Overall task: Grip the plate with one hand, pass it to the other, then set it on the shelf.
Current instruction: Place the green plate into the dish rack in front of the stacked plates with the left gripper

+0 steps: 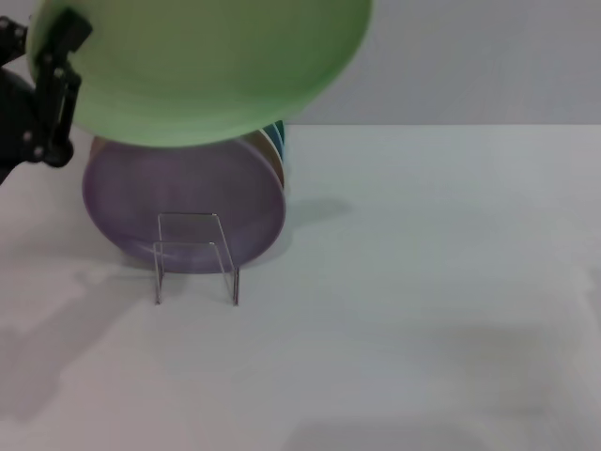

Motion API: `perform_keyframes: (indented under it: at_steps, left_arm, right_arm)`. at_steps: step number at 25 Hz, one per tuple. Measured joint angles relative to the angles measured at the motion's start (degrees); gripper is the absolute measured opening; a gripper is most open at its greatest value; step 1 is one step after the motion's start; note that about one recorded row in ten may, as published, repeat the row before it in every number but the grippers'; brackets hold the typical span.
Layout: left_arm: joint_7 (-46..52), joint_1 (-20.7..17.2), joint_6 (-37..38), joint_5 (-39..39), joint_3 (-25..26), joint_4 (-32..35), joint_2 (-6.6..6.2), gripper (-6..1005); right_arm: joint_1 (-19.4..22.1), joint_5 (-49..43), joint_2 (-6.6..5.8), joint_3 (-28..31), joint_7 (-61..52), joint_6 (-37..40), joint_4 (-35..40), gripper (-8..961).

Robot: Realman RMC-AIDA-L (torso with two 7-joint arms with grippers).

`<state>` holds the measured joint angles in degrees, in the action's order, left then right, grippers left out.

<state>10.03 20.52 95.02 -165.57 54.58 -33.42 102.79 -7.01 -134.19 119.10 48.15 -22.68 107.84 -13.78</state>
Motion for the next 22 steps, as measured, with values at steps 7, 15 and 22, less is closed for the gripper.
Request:
perform_keyframes:
  at_steps: [7, 15, 22]
  left_arm:
    - [-1.3, 8.2, 10.4, 0.0, -2.4, 19.9, 2.26, 85]
    - [-4.8, 11.0, 11.9, 0.0, -5.7, 25.6, 2.15, 88]
    - [-5.0, 12.5, 12.3, 0.0, -9.3, 28.8, 1.23, 91]
  right_arm:
    - [0.1, -0.4, 0.19, -0.5, 0.0, 0.1, -0.4, 717]
    - [0.3, -0.4, 0.30, -1.7, 0.0, 1.3, -0.5, 717]
    - [0.0, -0.5, 0.38, -3.6, 0.3, 2.4, -0.7, 716]
